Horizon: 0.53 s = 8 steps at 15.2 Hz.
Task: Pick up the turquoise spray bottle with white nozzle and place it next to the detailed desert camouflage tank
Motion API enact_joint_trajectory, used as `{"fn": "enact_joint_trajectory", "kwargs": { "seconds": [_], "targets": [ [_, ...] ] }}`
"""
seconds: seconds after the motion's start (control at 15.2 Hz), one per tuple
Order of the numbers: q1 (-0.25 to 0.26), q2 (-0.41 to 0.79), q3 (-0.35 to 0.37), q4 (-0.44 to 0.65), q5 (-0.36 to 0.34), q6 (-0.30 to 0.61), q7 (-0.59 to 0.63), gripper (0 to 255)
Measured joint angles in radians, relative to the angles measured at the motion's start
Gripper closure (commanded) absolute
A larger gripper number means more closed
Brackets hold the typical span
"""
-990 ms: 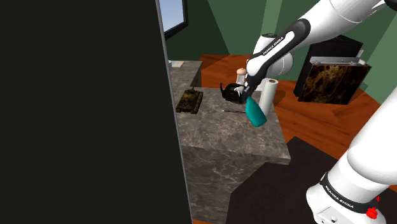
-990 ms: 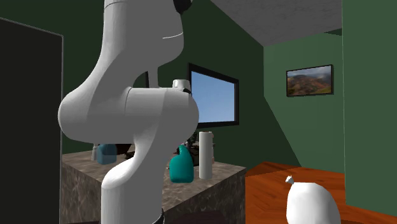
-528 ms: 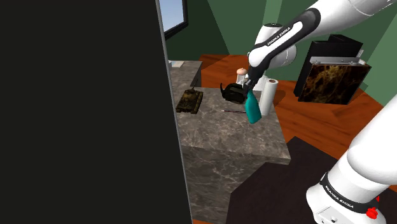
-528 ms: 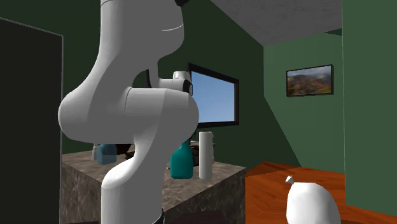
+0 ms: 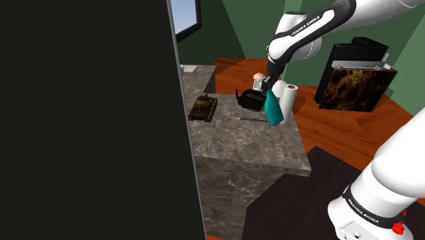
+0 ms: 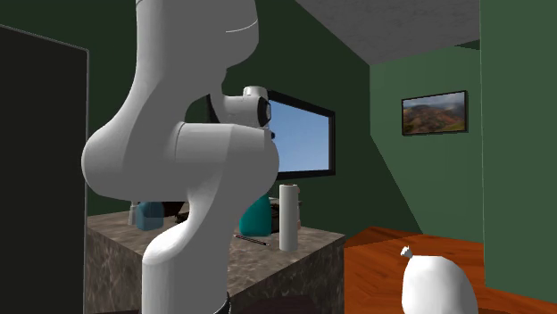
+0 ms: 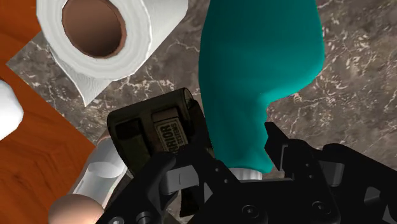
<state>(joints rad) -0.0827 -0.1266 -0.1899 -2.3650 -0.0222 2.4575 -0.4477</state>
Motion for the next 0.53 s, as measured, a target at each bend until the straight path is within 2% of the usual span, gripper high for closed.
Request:
{"fn": "enact_joint_trajectory", "kwargs": {
  "seconds": [0.53],
  "targets": [
    [-0.001,-0.055,0.006,0.059,-0.012,-0.113,0.011,255]
  ]
}}
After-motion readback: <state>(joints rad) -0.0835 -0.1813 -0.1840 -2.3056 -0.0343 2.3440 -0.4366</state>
